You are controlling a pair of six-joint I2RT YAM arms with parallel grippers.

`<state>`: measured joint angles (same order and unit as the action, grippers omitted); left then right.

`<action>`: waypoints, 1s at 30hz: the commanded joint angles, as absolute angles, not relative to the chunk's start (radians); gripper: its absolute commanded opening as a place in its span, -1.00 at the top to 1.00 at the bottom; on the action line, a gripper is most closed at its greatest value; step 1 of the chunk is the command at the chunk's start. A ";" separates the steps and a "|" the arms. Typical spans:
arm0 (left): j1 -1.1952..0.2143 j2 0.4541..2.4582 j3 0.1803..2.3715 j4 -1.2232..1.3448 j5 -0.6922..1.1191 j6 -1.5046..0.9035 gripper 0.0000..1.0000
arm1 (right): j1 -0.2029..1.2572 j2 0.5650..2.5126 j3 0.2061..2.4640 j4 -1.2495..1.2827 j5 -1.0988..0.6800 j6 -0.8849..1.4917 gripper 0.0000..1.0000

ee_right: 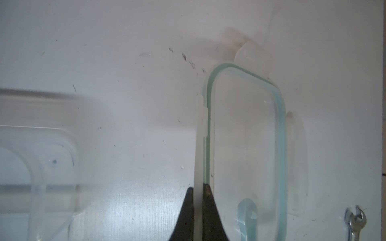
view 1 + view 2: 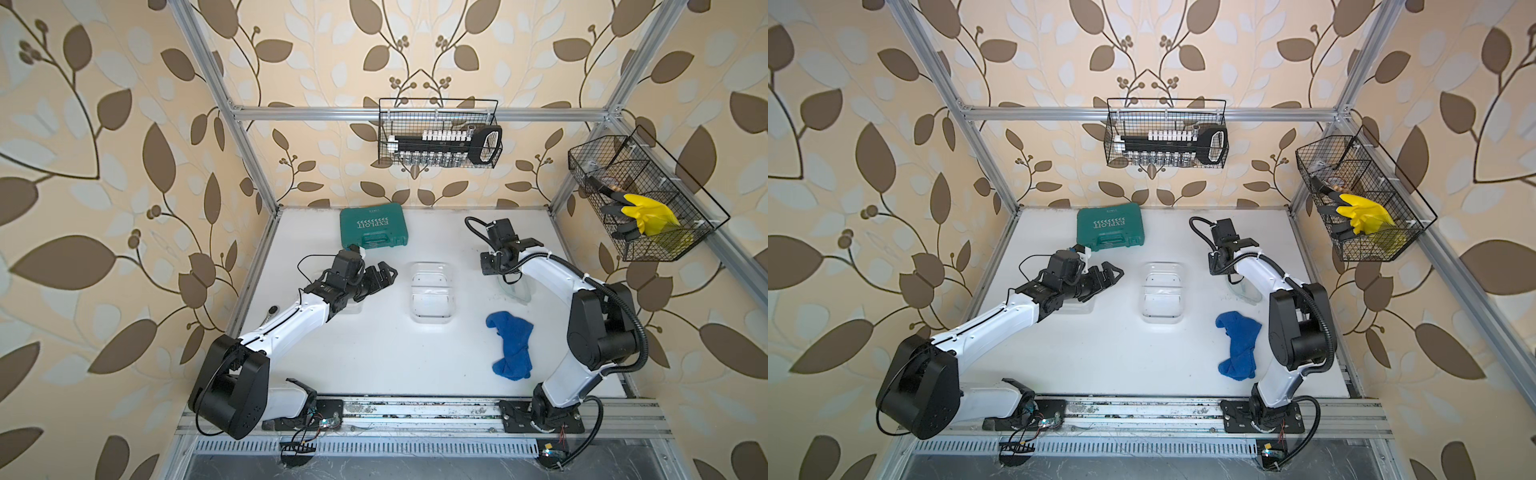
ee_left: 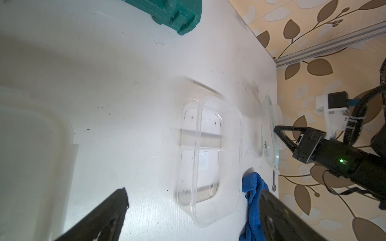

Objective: Wipe the insides of the lunch boxes
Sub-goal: Place the lid at the center of the board, then pick up the cleaning item at the center of the board.

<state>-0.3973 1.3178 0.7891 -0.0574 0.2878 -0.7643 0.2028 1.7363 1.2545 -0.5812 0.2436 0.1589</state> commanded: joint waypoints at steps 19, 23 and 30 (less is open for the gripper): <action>-0.398 1.397 0.832 -0.100 0.312 -0.696 -0.98 | 0.219 1.285 0.935 -0.862 0.104 0.511 -0.45; -0.416 1.429 0.845 -0.091 0.339 -0.693 -0.98 | 0.220 1.243 0.919 -0.962 0.084 0.570 -0.46; -0.451 1.487 0.885 -0.091 0.378 -0.699 -0.98 | 0.218 1.224 0.862 -1.037 0.156 0.614 -0.46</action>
<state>-0.4358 1.4738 0.8444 -0.0944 0.3401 -0.7197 0.2176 1.2064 0.8852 -0.9688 0.1154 0.5747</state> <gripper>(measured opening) 0.989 0.731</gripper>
